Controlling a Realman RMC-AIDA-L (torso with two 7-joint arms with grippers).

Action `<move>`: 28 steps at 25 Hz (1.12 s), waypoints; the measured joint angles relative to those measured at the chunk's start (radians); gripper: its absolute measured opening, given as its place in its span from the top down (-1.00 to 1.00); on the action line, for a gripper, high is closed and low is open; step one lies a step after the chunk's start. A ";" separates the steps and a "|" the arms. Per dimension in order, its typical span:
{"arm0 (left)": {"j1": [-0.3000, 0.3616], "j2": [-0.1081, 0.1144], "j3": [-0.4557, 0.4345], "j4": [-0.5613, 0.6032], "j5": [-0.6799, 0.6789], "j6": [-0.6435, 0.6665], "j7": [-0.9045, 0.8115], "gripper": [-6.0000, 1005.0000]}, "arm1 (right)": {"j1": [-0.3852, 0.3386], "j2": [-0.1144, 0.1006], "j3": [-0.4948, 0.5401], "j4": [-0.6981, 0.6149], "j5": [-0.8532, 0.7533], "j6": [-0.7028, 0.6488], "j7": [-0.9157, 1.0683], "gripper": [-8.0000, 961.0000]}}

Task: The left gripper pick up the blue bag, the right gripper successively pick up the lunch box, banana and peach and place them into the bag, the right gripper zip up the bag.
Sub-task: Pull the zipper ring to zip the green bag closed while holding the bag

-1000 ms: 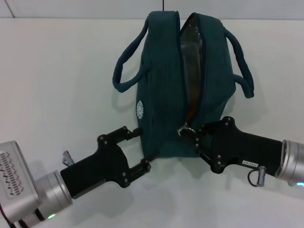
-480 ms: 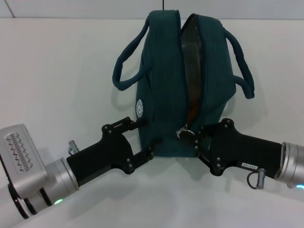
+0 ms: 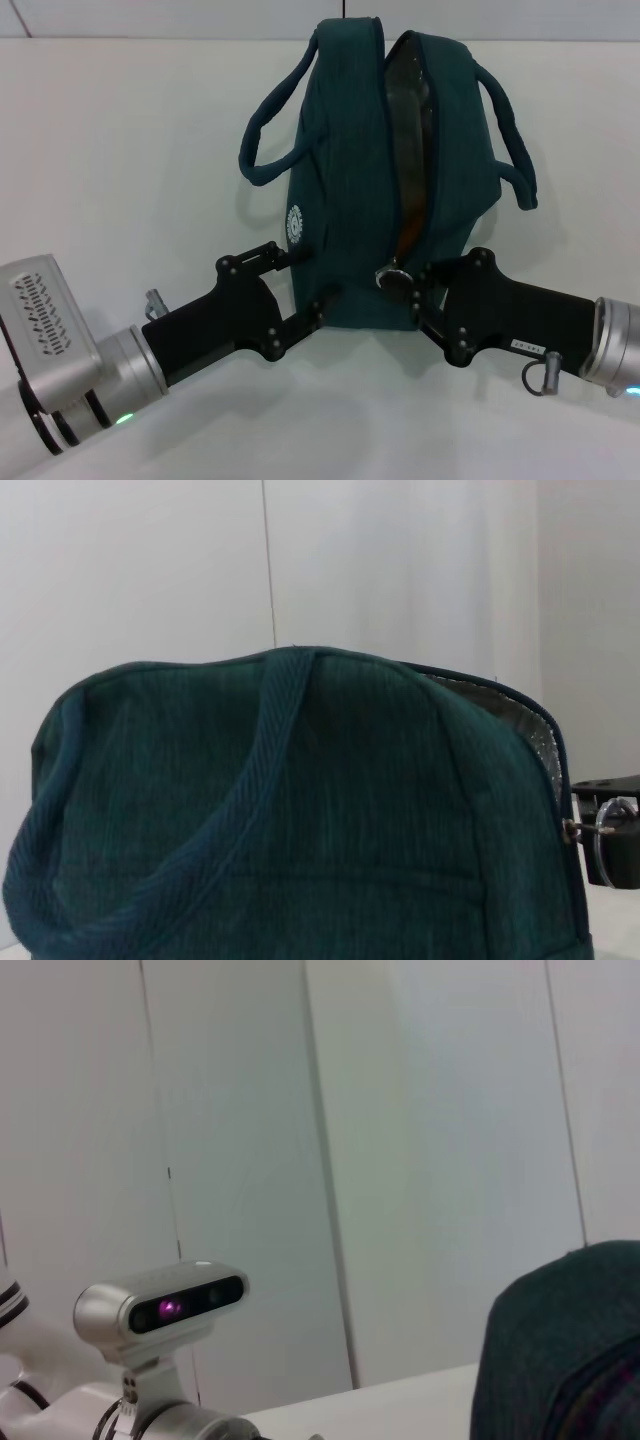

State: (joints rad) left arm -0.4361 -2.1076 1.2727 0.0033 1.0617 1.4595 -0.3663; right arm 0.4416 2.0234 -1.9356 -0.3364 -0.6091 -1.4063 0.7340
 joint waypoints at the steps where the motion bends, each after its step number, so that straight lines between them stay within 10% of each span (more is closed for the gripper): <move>1: -0.001 0.000 0.001 0.000 0.001 0.000 0.002 -0.06 | 0.000 -0.001 0.001 0.000 0.000 0.000 0.012 0.95; 28: -0.034 0.000 0.005 0.004 0.006 0.002 0.159 0.81 | 0.102 -0.065 0.005 0.052 -0.022 -0.093 0.667 0.95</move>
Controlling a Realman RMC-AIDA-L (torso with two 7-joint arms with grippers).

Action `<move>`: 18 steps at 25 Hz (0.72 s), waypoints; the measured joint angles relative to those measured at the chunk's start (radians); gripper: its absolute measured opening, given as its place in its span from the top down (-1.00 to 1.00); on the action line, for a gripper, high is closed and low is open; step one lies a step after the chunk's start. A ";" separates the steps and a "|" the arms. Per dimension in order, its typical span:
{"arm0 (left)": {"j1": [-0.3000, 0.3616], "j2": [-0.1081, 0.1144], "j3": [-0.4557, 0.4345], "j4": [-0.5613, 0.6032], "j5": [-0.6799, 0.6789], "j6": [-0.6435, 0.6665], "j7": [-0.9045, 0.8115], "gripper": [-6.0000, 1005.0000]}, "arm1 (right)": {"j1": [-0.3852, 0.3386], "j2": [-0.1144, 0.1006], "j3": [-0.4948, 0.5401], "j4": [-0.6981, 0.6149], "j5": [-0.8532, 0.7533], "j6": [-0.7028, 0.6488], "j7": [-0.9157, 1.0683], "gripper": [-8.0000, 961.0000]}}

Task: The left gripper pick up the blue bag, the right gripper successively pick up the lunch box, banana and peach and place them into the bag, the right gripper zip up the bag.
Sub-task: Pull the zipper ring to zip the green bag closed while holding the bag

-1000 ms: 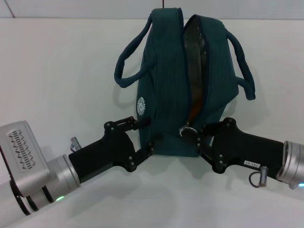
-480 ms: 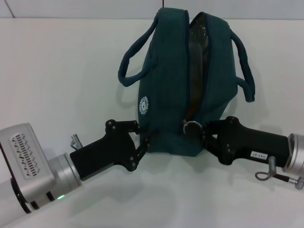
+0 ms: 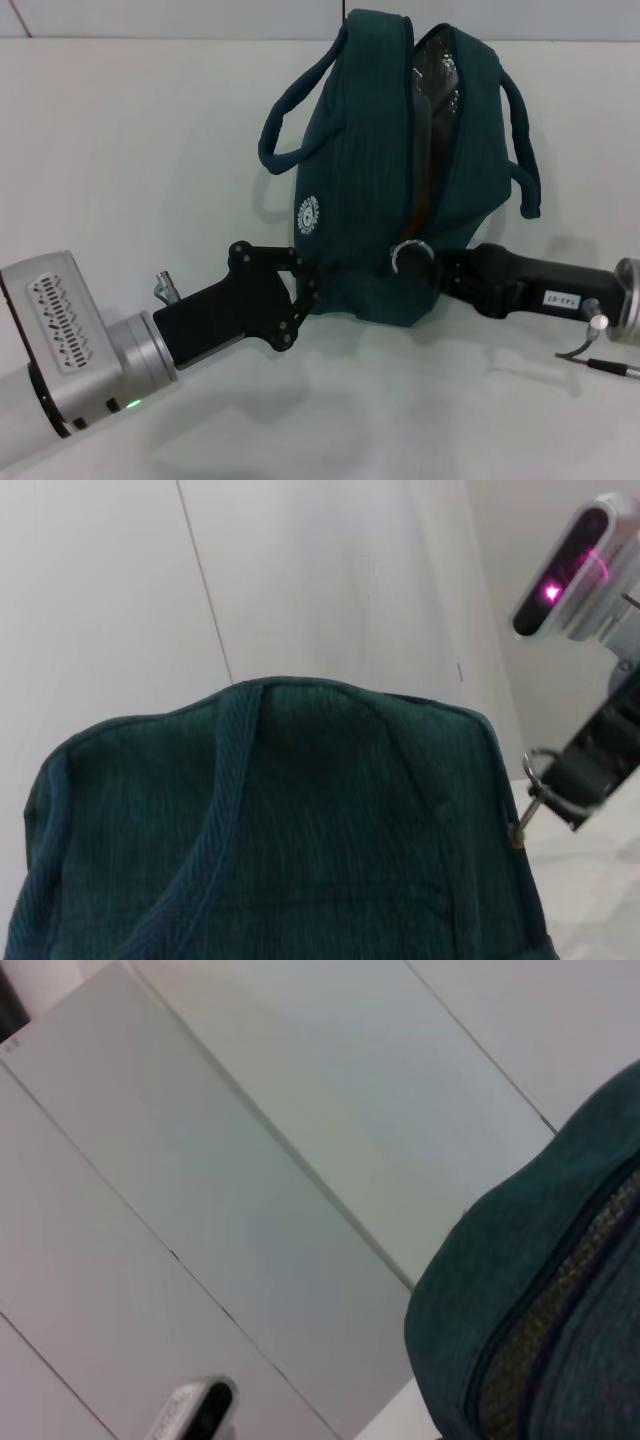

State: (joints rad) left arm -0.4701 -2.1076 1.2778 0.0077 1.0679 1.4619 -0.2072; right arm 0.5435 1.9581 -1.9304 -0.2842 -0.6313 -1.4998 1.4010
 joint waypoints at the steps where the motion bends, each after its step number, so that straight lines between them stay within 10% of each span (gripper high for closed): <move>1: 0.000 0.000 0.000 0.000 0.000 0.000 0.002 0.84 | 0.001 -0.003 0.005 0.001 0.002 -0.012 0.005 0.95; 18: 0.003 0.000 0.000 -0.002 0.001 -0.002 0.026 0.87 | -0.013 0.010 0.192 -0.011 0.002 -0.054 -0.208 0.95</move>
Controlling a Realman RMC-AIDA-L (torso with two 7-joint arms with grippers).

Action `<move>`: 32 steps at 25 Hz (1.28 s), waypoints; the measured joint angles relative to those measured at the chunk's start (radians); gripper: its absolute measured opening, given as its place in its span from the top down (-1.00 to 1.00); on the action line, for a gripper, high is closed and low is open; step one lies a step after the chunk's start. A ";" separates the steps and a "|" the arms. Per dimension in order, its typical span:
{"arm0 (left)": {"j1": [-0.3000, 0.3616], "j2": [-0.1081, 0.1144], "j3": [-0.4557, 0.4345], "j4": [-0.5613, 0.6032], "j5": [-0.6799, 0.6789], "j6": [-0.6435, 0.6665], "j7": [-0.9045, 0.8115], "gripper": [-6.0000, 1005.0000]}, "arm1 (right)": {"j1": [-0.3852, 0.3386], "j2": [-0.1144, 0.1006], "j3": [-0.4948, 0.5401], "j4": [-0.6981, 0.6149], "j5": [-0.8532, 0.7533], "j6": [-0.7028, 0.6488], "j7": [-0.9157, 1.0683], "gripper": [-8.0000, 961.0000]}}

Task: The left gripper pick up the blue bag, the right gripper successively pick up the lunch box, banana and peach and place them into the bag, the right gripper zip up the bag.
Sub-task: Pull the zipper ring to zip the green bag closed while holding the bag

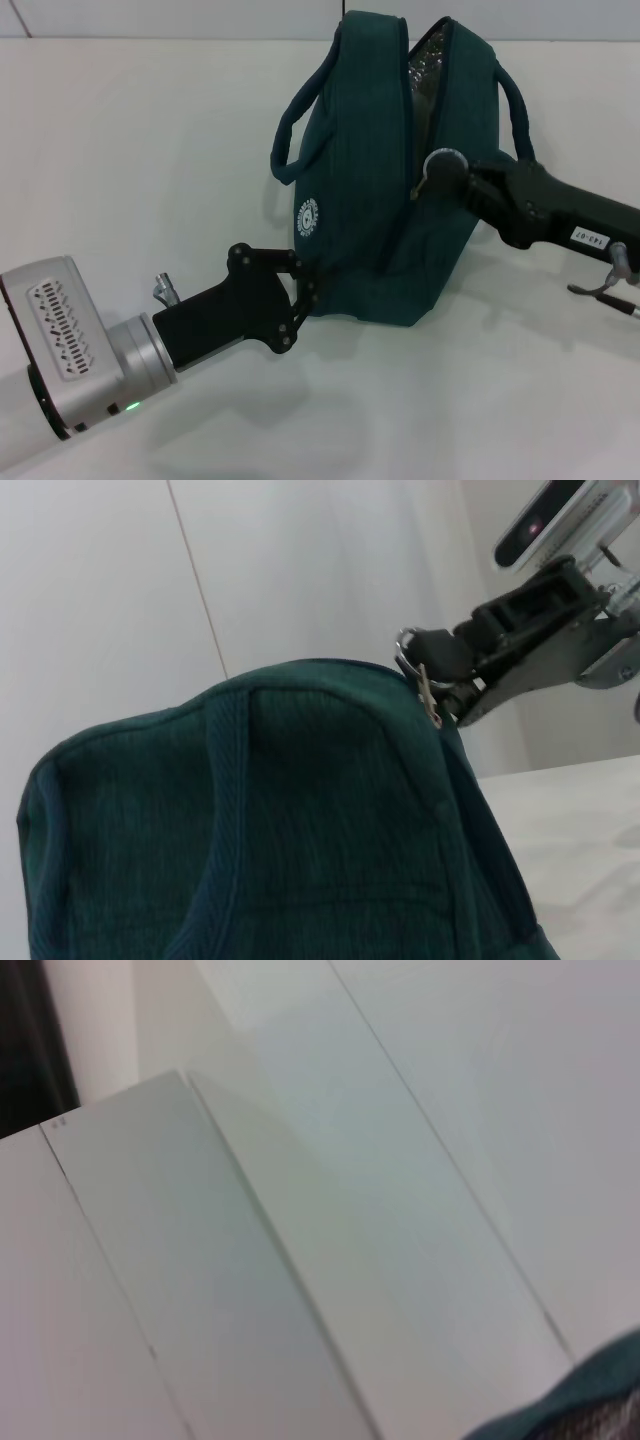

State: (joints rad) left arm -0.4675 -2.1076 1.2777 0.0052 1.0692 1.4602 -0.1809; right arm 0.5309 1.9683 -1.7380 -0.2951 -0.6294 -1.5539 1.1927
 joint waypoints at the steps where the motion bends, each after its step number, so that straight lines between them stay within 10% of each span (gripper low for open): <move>1: 0.001 0.000 0.000 0.000 0.000 0.000 0.000 0.87 | -0.003 0.005 0.016 0.000 0.000 -0.002 -0.031 0.95; 9: 0.003 0.000 0.000 0.001 0.001 0.001 0.000 0.87 | -0.021 0.055 0.114 -0.003 0.004 -0.058 -0.274 0.95; 32: -0.026 0.000 -0.007 -0.005 -0.043 0.188 -0.179 0.39 | -0.040 0.060 0.097 -0.022 0.025 -0.063 -0.414 0.95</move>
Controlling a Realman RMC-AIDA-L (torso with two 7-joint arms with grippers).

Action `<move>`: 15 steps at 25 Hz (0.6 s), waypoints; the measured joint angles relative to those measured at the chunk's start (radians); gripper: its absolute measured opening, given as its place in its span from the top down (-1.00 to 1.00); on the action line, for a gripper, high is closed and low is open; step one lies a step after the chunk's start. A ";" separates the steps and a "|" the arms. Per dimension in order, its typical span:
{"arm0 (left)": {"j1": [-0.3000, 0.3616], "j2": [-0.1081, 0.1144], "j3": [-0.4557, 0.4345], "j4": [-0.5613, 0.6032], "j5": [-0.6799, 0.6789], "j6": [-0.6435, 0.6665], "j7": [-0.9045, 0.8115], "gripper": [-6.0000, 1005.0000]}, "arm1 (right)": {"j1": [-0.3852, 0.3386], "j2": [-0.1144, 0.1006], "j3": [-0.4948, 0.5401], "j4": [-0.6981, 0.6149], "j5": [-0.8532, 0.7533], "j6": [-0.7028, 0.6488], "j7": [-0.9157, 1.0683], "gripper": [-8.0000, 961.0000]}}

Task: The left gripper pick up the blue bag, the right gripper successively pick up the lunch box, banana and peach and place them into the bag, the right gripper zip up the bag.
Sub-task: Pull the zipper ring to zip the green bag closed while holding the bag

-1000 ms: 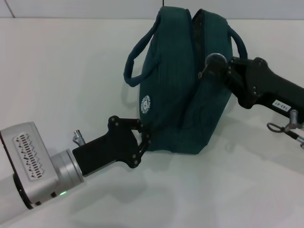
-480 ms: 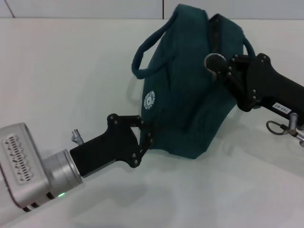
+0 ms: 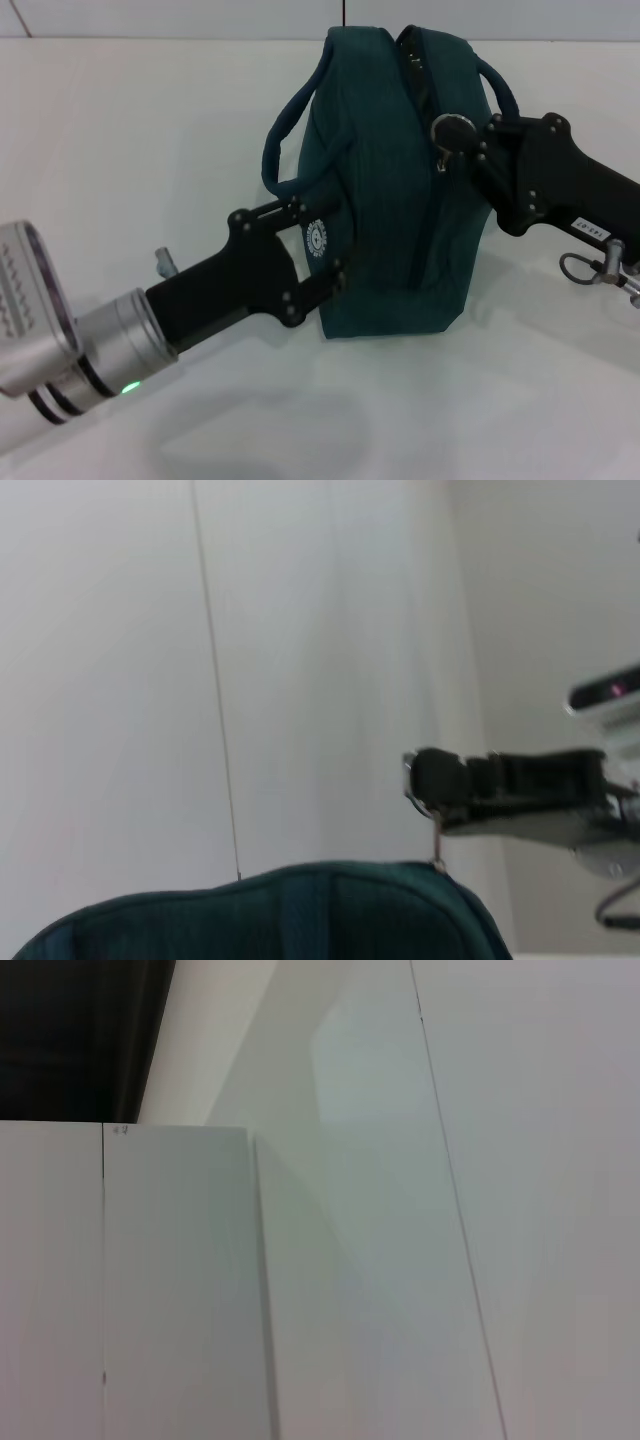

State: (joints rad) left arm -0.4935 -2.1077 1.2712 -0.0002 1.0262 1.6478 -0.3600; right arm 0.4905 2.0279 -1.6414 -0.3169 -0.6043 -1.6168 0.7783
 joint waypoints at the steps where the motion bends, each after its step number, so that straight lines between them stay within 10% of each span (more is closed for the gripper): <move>1: -0.006 0.000 0.000 0.000 -0.004 0.000 -0.022 0.32 | 0.000 0.000 -0.006 0.002 0.010 0.002 -0.006 0.95; 15: -0.043 0.000 -0.001 -0.001 -0.078 -0.048 -0.243 0.04 | -0.007 0.000 -0.239 -0.008 0.267 0.062 -0.126 0.95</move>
State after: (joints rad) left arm -0.5365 -2.1077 1.2701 -0.0012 0.9483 1.6003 -0.6029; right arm 0.4833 2.0278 -1.8806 -0.3252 -0.3372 -1.5543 0.6526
